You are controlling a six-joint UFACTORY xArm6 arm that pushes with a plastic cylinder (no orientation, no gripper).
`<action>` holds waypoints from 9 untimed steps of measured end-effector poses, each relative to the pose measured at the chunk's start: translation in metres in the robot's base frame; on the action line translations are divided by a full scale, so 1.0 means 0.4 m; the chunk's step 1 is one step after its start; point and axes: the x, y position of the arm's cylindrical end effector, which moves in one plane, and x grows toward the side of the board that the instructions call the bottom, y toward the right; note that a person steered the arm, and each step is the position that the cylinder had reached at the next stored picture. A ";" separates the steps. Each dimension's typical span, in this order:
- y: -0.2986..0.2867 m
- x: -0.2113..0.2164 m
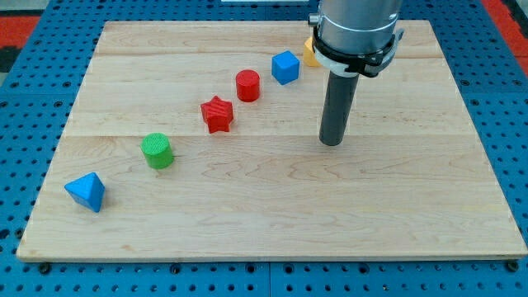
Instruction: Move your arm towards the top right of the board
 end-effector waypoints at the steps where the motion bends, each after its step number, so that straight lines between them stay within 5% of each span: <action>1: -0.001 0.004; 7: 0.007 -0.018; 9: 0.226 -0.253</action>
